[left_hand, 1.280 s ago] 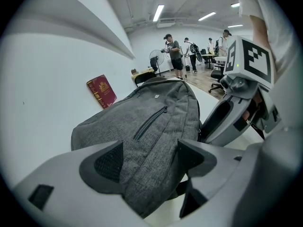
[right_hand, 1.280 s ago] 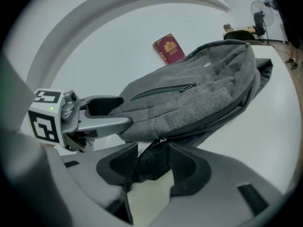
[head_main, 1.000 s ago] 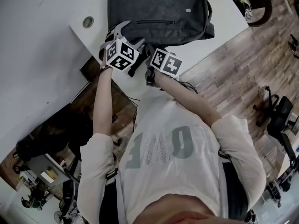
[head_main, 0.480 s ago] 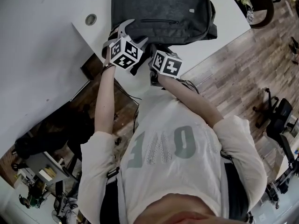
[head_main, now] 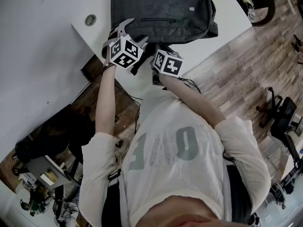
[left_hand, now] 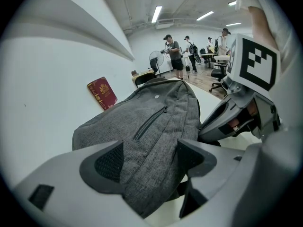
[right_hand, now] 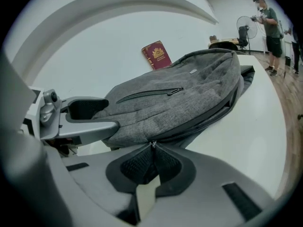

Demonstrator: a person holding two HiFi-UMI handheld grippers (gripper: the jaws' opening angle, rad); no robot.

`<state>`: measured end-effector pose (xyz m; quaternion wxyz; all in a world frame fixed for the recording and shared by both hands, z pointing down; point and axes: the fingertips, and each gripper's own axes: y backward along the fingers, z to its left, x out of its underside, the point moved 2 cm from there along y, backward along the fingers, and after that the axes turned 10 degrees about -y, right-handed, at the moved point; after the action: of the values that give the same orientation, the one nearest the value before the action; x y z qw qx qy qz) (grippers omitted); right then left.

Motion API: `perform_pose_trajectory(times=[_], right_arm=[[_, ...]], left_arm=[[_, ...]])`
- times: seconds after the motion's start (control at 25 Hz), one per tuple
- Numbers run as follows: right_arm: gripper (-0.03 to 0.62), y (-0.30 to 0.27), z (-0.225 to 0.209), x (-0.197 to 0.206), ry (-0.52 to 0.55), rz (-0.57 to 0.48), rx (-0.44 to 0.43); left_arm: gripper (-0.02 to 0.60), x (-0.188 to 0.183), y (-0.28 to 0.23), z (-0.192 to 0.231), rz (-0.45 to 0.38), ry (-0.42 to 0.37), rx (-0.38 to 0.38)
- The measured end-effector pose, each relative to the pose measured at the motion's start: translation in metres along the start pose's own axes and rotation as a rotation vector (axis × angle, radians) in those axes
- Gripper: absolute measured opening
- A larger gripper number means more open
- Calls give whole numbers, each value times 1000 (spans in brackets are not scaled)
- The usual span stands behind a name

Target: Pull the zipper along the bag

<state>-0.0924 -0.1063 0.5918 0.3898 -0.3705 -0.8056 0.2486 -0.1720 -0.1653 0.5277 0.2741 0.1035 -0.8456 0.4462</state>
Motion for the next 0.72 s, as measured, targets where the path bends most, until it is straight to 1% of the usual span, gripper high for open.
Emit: perform_pose_trajectory(times=[0.12,0.16,0.24,0.32,0.36,0.4,0.52,0.64,0.72], right_arm=[[37,2,-2,-1,-25,25,-45],[35,4,-2,-1,-13,33,-59],[32,5,-1,-2,61,59,-76],[32,6,0,-2,168,98,-92],[31,7,-1,-3,206,113,-99],[31,8,-3,-3,221,121,-103],[31,12,-10,-6,238,120,-90],[31,17,-16,-12,346,100,-66],[26,20,-29,-22,380,70,-28]], left_arm=[[379,0,0,1,-1,2,3],[379,0,0,1,-2,3,5],[379,0,0,1,-2,7,7],[380,1,0,1,-1,10,6],[379,1,0,0,0,10,5],[379,2,-1,0,-1,10,3],[379,2,-3,-1,-8,4,-5],[379,3,-3,-1,-6,6,-8],[379,3,-4,-1,-5,3,-11]])
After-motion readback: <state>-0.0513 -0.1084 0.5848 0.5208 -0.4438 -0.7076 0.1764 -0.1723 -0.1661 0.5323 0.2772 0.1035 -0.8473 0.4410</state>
